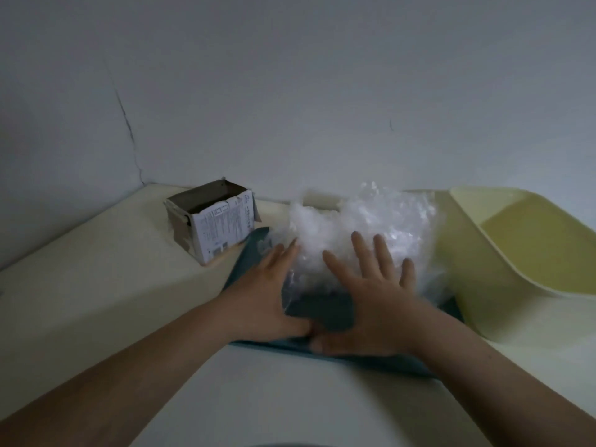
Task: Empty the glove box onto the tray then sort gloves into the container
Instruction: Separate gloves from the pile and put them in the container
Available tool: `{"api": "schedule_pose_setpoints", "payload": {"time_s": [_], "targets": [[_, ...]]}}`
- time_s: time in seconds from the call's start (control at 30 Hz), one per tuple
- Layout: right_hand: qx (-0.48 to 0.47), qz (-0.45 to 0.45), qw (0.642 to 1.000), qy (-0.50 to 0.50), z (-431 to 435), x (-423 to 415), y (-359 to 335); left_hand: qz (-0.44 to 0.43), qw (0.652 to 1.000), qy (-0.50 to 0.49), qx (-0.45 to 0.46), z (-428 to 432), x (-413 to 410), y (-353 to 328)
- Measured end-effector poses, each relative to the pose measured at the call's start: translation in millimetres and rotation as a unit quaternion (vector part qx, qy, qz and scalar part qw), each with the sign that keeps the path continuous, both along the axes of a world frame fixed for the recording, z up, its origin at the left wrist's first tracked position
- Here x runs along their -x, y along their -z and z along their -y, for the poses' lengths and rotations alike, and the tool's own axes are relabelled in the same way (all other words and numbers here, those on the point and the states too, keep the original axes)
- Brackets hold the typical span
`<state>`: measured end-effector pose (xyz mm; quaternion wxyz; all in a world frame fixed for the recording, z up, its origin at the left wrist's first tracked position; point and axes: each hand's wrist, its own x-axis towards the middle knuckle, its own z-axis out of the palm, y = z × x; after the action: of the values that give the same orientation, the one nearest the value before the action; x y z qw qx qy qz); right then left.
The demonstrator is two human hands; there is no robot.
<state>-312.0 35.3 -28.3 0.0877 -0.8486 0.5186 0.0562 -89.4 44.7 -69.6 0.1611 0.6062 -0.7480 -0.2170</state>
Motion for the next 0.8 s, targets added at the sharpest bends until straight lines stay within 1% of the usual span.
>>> {"api": "schedule_pose_setpoints", "payload": {"time_s": [0.07,0.17,0.33,0.4,0.47,0.57,0.7,0.8], "targets": [[-0.051,-0.038,0.998,-0.016,-5.8,3.7,7.8,0.039,0.998,0.026,-0.042,0.1,3.3,3.8],[-0.057,-0.040,0.997,-0.024,0.3,9.3,13.5,0.054,0.996,0.027,-0.062,4.6,4.4,1.3],[-0.032,-0.015,0.999,-0.035,20.8,14.7,17.5,-0.019,0.998,0.045,-0.037,14.5,1.5,1.1],[-0.019,0.005,0.999,-0.029,29.3,17.0,20.1,-0.025,0.999,0.032,-0.016,20.6,2.6,4.0],[-0.007,0.024,0.999,-0.025,38.0,20.3,22.9,-0.051,0.999,0.014,-0.008,28.9,4.6,9.0],[-0.002,0.038,0.999,-0.010,51.4,25.4,23.8,-0.090,0.996,0.013,0.014,46.0,8.1,16.0],[0.014,0.024,0.999,0.028,64.3,27.7,20.1,-0.124,0.992,-0.002,0.040,66.2,10.8,21.3],[0.032,0.001,0.998,0.053,72.0,23.0,18.3,-0.137,0.987,-0.031,0.084,76.8,12.4,23.0]]}}
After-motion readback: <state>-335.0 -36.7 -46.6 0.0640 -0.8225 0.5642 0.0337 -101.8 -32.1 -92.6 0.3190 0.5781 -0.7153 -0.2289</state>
